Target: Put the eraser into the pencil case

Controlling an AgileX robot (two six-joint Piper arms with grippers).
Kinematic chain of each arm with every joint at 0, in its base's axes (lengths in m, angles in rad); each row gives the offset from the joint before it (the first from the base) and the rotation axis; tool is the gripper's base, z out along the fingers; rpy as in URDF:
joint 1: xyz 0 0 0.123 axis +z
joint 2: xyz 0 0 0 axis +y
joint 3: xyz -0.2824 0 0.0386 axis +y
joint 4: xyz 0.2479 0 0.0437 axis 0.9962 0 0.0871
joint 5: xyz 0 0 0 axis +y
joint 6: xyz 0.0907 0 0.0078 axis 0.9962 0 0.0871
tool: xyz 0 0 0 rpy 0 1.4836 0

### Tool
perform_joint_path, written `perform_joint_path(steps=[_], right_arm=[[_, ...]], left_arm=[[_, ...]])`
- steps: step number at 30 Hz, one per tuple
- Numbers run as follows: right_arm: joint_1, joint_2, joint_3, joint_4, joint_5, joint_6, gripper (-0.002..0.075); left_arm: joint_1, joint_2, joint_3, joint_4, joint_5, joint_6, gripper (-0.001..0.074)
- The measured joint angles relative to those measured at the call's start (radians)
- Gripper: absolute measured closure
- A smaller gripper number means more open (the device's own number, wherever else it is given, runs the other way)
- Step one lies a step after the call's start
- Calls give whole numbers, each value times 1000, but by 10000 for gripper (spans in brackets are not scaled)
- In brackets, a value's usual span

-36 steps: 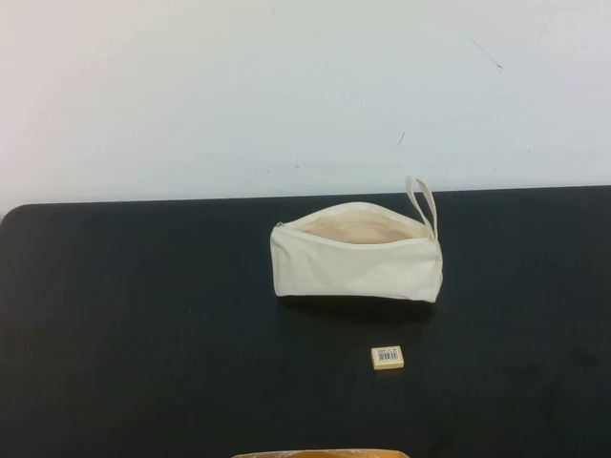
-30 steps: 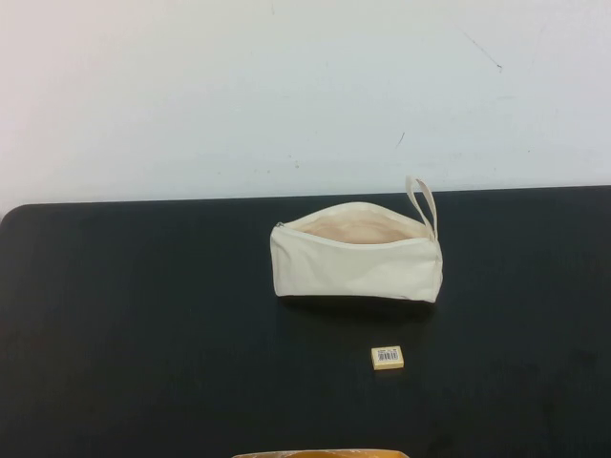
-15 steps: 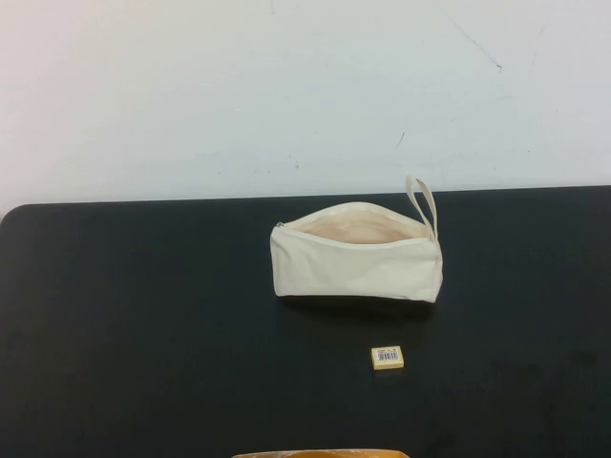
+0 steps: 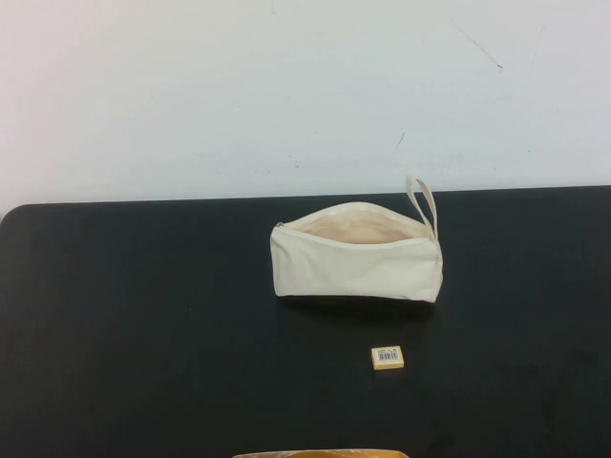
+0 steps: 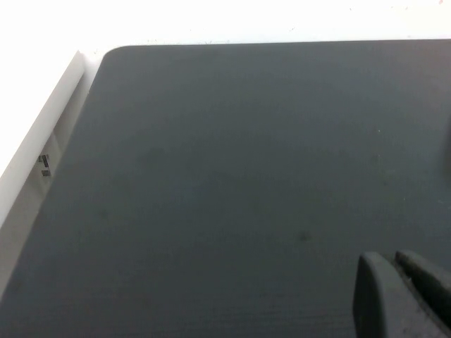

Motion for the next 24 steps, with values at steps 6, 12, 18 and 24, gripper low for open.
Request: perform_joint_path(steps=[6, 12, 18, 24], right_arm=[[0, 0, 0, 0, -66, -27, 727], [0, 0, 0, -6, -332, -68, 727], [0, 0, 0, -8, -727, -37, 727], [0, 0, 0, 8, -899, 8, 727]], left_arm=[[0, 0, 0, 0, 0, 0, 736], [0, 0, 0, 0, 0, 0, 736], [0, 0, 0, 0, 0, 0, 736], [0, 0, 0, 0, 0, 0, 736]])
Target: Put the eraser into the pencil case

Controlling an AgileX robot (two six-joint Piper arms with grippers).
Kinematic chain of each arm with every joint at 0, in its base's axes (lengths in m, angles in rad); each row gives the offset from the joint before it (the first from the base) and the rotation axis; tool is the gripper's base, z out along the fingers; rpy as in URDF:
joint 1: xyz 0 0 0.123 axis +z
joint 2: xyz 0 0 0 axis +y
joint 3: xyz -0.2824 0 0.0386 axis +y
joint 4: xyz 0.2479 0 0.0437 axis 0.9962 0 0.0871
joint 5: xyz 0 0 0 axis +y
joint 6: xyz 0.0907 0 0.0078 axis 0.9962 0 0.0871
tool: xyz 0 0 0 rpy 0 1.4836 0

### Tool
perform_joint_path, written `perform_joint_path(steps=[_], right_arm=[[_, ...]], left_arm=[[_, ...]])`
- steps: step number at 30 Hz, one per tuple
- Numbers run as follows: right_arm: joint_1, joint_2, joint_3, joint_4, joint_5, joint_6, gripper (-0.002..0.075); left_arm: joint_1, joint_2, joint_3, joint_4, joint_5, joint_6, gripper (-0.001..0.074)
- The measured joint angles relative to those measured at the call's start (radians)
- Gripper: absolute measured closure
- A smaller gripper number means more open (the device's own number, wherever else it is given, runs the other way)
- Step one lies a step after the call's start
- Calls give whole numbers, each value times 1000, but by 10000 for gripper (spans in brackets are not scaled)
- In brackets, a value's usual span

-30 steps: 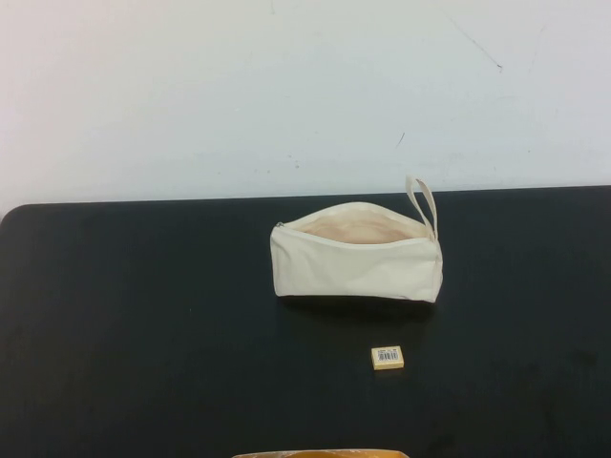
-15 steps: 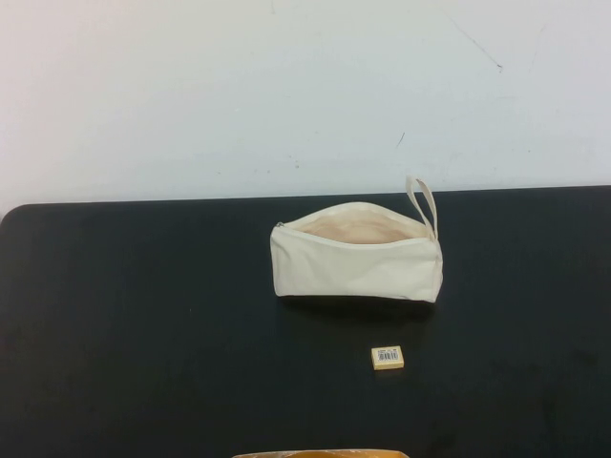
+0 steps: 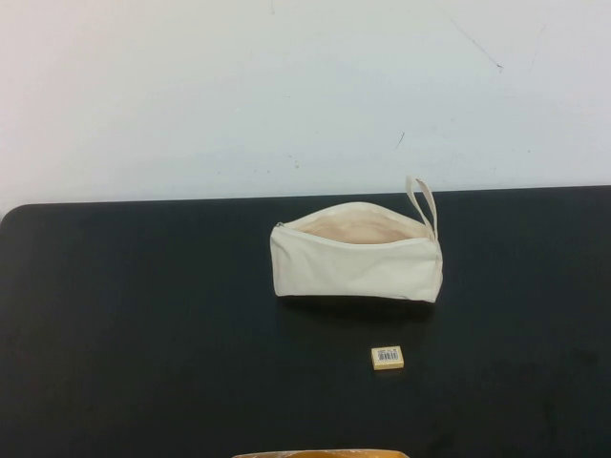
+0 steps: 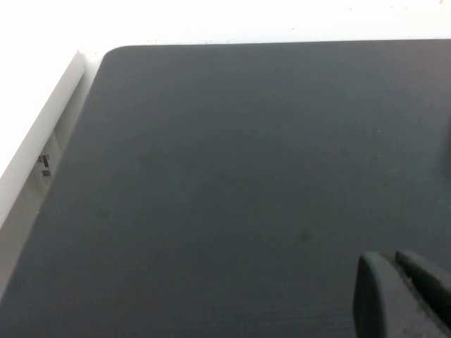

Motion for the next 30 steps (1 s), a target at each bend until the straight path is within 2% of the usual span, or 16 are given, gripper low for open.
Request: perform_joint_path(steps=[3, 10, 14, 15, 18, 24, 30], right_arm=[[0, 0, -24, 0, 62, 39, 727], [0, 39, -299, -100, 470, 41, 727], [0, 165, -440, -112, 693, 41, 727], [0, 253, -499, -105, 800, 39, 727], [0, 390, -556, -74, 926, 35, 727], [0, 623, -569, 17, 1084, 24, 727], [0, 781, -569, 122, 1096, -18, 727]], left_arm=[[0, 0, 0, 0, 0, 0, 736], [0, 0, 0, 0, 0, 0, 736], [0, 0, 0, 0, 0, 0, 736], [0, 0, 0, 0, 0, 0, 736], [0, 0, 0, 0, 0, 0, 736], [0, 0, 0, 0, 0, 0, 736], [0, 0, 0, 0, 0, 0, 736]])
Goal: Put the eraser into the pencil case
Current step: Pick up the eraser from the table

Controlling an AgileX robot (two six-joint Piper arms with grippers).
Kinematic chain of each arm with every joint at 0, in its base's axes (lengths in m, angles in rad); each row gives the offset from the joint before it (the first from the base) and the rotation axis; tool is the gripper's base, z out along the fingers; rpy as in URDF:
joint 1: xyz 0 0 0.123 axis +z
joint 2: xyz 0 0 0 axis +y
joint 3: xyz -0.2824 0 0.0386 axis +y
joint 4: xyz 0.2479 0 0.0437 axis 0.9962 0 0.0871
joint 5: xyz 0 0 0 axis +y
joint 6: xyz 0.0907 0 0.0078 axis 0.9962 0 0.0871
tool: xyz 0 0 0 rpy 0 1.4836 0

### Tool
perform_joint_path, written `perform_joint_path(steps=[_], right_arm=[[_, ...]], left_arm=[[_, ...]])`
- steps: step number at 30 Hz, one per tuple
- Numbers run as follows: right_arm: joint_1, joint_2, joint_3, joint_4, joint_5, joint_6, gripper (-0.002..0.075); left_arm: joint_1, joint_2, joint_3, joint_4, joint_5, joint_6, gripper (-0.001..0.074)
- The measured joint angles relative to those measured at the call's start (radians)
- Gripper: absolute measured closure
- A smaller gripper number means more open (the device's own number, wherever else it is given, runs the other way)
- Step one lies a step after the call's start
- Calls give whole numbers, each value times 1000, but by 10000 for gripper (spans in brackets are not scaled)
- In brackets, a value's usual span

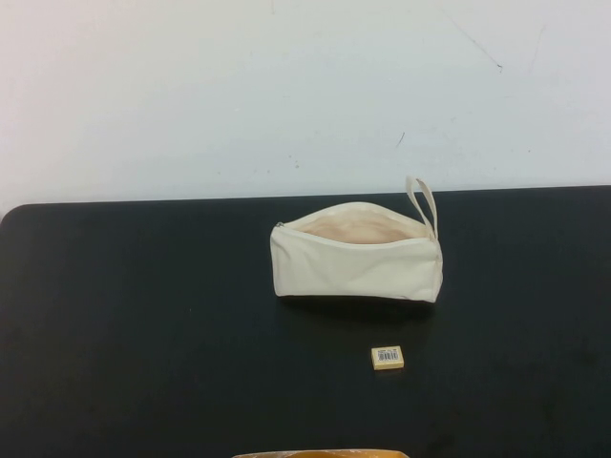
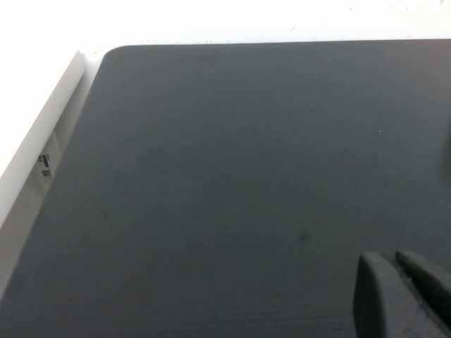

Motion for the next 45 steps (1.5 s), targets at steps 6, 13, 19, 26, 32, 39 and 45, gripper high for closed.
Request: perform_joint_path(steps=[6, 13, 19, 26, 32, 39, 45], right_arm=[[0, 161, -25, 206, 20, -256, 727], [0, 453, -216, 331, 196, -535, 727], [107, 704, -415, 329, 262, -593, 727], [321, 900, -597, 286, 277, -596, 727], [421, 980, -708, 284, 277, -626, 727], [456, 1032, -748, 289, 209, -759, 727], [456, 1090, -747, 289, 202, -834, 699]], left_arm=[[0, 0, 0, 0, 0, 0, 736], [0, 0, 0, 0, 0, 0, 736], [0, 0, 0, 0, 0, 0, 736], [0, 0, 0, 0, 0, 0, 736], [0, 0, 0, 0, 0, 0, 736], [0, 0, 0, 0, 0, 0, 736], [0, 0, 0, 0, 0, 0, 736]])
